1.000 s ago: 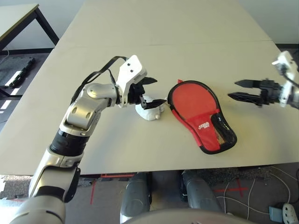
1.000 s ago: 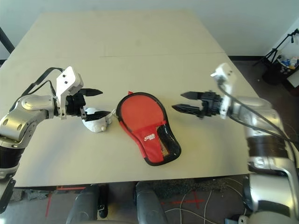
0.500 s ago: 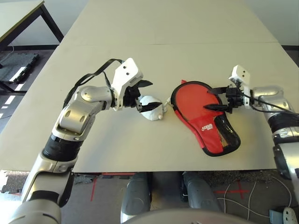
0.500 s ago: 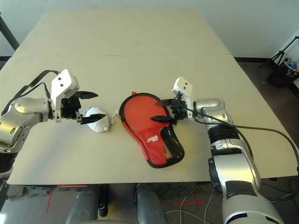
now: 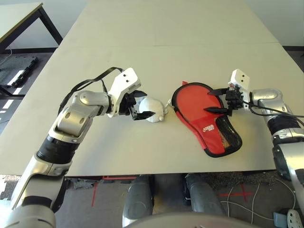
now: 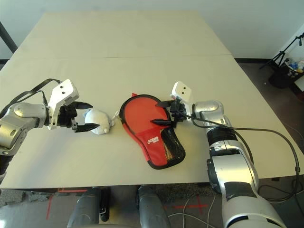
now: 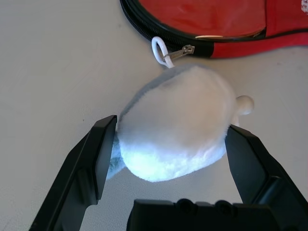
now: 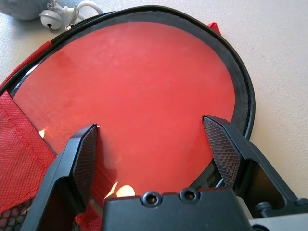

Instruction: Store the ping-pong paddle in its case and zip it.

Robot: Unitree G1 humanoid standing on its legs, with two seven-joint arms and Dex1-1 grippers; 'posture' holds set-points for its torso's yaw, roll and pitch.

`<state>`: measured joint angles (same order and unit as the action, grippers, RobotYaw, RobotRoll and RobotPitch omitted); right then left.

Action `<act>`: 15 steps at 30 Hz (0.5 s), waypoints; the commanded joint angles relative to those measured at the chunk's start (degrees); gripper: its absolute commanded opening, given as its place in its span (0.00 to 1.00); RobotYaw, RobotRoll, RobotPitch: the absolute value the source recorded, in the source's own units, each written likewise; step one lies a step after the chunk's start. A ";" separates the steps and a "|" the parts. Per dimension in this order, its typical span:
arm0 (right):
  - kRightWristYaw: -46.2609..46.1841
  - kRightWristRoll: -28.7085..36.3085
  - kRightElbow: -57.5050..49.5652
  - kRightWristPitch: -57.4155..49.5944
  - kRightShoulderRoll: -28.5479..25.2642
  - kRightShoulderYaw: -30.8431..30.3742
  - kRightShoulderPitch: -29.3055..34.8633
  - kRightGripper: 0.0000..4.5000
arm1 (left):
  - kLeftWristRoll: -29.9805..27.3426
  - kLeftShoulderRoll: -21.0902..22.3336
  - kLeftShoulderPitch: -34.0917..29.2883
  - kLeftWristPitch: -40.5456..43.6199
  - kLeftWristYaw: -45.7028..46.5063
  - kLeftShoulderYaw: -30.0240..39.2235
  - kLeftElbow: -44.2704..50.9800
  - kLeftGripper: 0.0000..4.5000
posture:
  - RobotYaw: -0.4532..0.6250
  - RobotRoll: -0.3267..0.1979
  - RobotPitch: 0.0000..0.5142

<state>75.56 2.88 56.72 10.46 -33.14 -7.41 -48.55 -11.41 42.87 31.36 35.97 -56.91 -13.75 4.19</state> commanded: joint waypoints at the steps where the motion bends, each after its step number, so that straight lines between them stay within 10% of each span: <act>1: -0.18 -2.64 0.99 -0.42 0.19 -1.69 2.55 1.00 | 2.24 -0.71 0.58 -1.34 0.04 -1.78 -2.44 1.00 | 0.46 0.62 0.32; 6: -0.52 -2.64 0.34 -0.44 0.12 -1.59 2.87 1.00 | 1.75 -0.30 0.38 -0.09 -2.42 -2.41 -1.78 0.86 | 0.45 0.62 0.32; 15: -0.87 -2.59 -0.81 -0.53 0.13 -1.61 3.51 1.00 | 2.19 0.02 3.30 0.72 -4.75 -2.15 -2.68 0.25 | 0.45 0.62 0.31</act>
<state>74.80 2.88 54.75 10.51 -33.15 -7.25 -47.50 -10.26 42.72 33.73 36.97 -61.41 -15.00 2.75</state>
